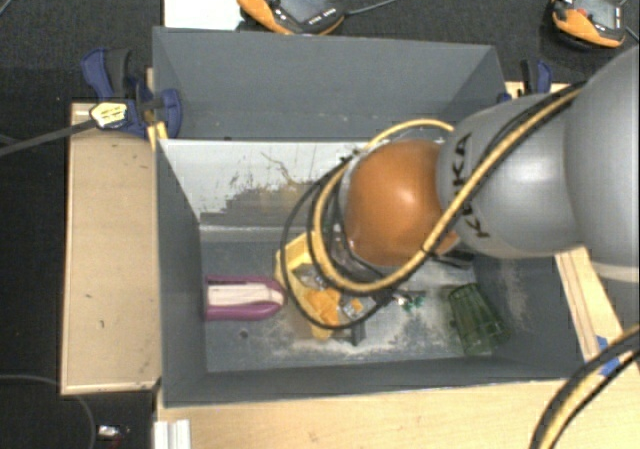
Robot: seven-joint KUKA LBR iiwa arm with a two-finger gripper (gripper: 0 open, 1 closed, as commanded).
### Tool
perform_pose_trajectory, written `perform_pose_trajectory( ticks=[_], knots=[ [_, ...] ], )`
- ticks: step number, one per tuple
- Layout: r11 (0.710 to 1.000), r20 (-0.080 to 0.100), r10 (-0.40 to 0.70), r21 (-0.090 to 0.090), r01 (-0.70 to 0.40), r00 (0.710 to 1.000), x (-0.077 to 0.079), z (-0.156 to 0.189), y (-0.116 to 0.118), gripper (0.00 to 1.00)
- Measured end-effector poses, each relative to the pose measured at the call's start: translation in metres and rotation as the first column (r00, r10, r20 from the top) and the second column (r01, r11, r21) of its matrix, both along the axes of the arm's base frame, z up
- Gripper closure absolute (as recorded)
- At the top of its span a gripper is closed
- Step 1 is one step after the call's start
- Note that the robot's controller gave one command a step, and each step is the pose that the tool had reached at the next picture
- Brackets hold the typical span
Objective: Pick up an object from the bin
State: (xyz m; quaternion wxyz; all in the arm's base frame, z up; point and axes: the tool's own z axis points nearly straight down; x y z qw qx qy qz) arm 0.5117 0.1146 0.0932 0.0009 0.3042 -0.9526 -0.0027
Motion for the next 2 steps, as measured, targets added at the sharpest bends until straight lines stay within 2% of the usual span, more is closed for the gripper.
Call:
perform_pose_trajectory(
  ticks=[1, 2],
  knots=[
    [0.997, 0.008, 0.075, 0.001, -0.075, 0.997, 0.0014, 0.0142, -0.0096, 1.00],
    [0.999, 0.007, -0.048, 0.004, 0.048, 0.999, -0.0049, 0.0100, -0.0001, 1.00]
  ],
)
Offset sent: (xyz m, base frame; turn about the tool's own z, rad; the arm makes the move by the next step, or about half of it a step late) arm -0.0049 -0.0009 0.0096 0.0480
